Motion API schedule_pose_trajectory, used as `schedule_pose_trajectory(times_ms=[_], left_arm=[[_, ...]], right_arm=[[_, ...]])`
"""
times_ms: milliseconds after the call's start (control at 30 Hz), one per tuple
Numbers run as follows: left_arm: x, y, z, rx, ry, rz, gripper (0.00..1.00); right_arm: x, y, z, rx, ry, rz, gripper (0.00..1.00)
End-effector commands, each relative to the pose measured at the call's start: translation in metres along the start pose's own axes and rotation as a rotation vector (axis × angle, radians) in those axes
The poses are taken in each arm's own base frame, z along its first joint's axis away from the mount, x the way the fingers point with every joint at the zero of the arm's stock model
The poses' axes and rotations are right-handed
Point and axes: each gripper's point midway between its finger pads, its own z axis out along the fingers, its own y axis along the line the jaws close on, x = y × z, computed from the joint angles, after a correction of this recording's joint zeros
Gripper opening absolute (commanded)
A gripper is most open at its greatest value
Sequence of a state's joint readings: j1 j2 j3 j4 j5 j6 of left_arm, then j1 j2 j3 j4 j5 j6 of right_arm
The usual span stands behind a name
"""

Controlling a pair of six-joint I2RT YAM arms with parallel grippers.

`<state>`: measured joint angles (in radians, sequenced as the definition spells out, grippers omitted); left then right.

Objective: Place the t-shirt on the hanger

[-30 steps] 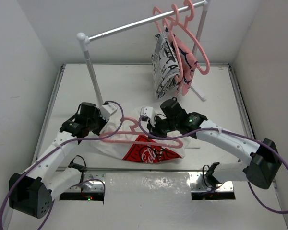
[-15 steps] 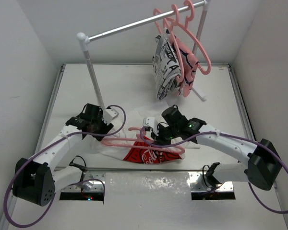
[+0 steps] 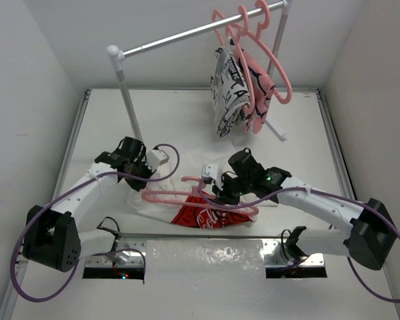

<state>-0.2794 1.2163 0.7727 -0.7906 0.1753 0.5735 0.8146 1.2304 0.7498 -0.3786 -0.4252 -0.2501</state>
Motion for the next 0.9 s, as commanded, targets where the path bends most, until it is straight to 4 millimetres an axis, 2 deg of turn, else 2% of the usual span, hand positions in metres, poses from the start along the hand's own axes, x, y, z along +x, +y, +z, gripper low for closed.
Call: schedule_pose_trajectory(times_ms=[0, 67, 133, 167, 267, 367, 467, 567, 600, 667, 733, 867], left_arm=[[-0.050, 0.015, -0.033, -0.059, -0.173, -0.007, 0.00], [-0.072, 0.020, -0.053, -0.079, -0.242, 0.002, 0.00], [-0.082, 0.018, -0.062, -0.062, -0.266, 0.012, 0.00], [-0.094, 0.012, -0.069, -0.022, -0.310, 0.033, 0.00], [-0.110, 0.001, -0.080, 0.042, -0.374, 0.068, 0.00], [-0.115, -0.002, -0.087, 0.060, -0.389, 0.085, 0.00], [-0.120, -0.005, -0.093, 0.068, -0.415, 0.097, 0.00], [-0.137, -0.009, -0.109, 0.084, -0.488, 0.132, 0.00], [-0.142, -0.011, -0.114, 0.094, -0.506, 0.144, 0.00], [-0.154, -0.020, -0.129, 0.137, -0.554, 0.175, 0.00], [-0.162, -0.031, -0.140, 0.183, -0.587, 0.184, 0.00], [-0.181, -0.053, -0.159, 0.320, -0.665, 0.090, 0.00]], right_arm=[[-0.030, -0.003, -0.019, 0.039, -0.065, -0.079, 0.00], [-0.047, -0.007, -0.031, 0.067, -0.089, -0.123, 0.00], [-0.063, -0.013, -0.042, 0.101, -0.104, -0.159, 0.00], [-0.068, -0.015, -0.046, 0.114, -0.111, -0.168, 0.00], [-0.092, -0.031, -0.057, 0.190, -0.134, -0.194, 0.00], [-0.112, -0.045, -0.059, 0.241, -0.149, -0.156, 0.00], [-0.116, -0.048, -0.054, 0.237, -0.149, -0.142, 0.00], [-0.109, -0.048, -0.049, 0.225, -0.137, -0.189, 0.00], [-0.113, -0.050, -0.052, 0.232, -0.132, -0.197, 0.00], [-0.108, -0.054, -0.051, 0.240, -0.081, -0.187, 0.00], [-0.114, -0.057, -0.052, 0.252, -0.090, -0.185, 0.00], [-0.126, -0.062, -0.045, 0.285, -0.149, -0.232, 0.00]])
